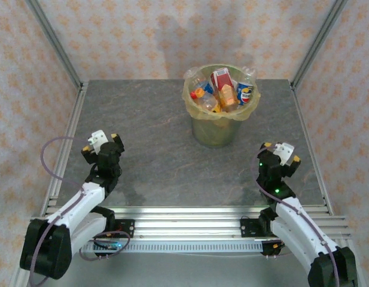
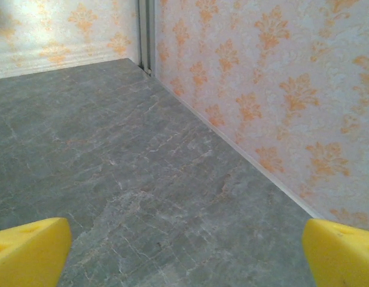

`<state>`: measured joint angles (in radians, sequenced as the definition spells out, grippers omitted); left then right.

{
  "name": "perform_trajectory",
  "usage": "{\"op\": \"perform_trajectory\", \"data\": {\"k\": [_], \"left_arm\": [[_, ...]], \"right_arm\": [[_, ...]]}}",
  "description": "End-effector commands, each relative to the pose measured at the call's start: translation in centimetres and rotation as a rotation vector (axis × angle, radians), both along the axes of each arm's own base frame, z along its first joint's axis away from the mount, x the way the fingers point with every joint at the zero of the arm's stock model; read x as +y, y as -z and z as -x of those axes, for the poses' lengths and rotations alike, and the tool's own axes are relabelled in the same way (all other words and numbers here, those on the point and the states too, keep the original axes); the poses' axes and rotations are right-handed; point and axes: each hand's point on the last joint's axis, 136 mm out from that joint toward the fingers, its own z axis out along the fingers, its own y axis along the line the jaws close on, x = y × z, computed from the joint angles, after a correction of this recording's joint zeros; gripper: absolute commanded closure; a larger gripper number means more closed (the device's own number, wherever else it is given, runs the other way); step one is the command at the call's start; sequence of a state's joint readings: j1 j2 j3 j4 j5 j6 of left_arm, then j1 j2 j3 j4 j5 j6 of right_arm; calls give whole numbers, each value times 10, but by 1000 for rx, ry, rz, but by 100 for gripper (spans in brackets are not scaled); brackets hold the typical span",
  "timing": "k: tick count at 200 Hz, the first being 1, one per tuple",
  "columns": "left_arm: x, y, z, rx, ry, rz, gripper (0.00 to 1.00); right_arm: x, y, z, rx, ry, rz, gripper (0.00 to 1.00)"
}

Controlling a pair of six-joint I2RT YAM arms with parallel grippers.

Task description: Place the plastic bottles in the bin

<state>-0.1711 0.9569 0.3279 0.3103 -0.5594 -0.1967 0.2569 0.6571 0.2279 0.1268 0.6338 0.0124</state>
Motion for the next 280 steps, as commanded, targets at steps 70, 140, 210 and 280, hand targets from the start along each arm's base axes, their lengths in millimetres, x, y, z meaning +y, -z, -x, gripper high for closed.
{"op": "perform_trajectory", "data": {"k": [70,140,210,280], "left_arm": [[-9,20,-51,-9,147,-29,0],[-23,51,-82,82,251,-25,0],[-22,55,-84,93,261,-13,0],[-22,55,-84,93,261,-13,0]], "right_arm": [[13,15,-62,-4,-147,-91,1],[27,23,-92,0,-225,-102,1],[30,32,-107,-19,-272,-121,1],[38,62,-126,39,-324,-122,1]]}}
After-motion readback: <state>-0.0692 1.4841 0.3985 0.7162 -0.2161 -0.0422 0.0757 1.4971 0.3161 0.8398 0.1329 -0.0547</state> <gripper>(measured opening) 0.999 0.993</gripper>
